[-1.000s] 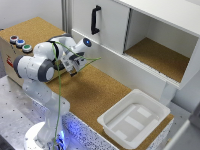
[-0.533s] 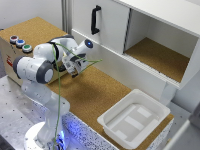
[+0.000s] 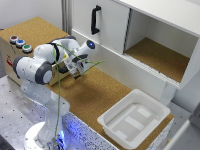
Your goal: Grasp the drawer handle and open it
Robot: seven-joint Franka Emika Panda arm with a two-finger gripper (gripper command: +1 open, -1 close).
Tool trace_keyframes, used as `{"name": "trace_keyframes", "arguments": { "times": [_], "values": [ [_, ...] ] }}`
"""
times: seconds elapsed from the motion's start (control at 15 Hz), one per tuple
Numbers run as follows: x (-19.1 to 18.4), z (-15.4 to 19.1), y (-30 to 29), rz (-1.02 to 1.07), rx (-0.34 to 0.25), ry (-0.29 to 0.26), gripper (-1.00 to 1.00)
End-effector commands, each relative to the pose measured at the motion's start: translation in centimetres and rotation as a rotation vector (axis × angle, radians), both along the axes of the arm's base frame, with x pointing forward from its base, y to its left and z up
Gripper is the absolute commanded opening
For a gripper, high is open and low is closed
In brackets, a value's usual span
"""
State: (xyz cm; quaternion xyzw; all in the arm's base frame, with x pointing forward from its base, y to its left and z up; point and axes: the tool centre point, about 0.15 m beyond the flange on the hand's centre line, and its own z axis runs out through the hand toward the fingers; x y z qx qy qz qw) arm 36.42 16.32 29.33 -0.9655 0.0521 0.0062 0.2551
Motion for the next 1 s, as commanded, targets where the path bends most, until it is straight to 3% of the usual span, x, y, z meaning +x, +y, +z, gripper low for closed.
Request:
{"name": "trace_keyframes", "arguments": {
  "times": [0.0, 0.53, 0.8, 0.93],
  "values": [
    [1.4, 0.5, -0.9, 0.082, -0.038, -0.035, 1.00],
    [2.2, 5.0, -1.7, 0.159, -0.225, -0.176, 1.00],
    [1.9, 6.5, -0.8, 0.318, -0.505, -0.275, 1.00],
    [2.0, 6.3, -1.4, 0.333, -0.551, -0.277, 1.00]
  ]
}}
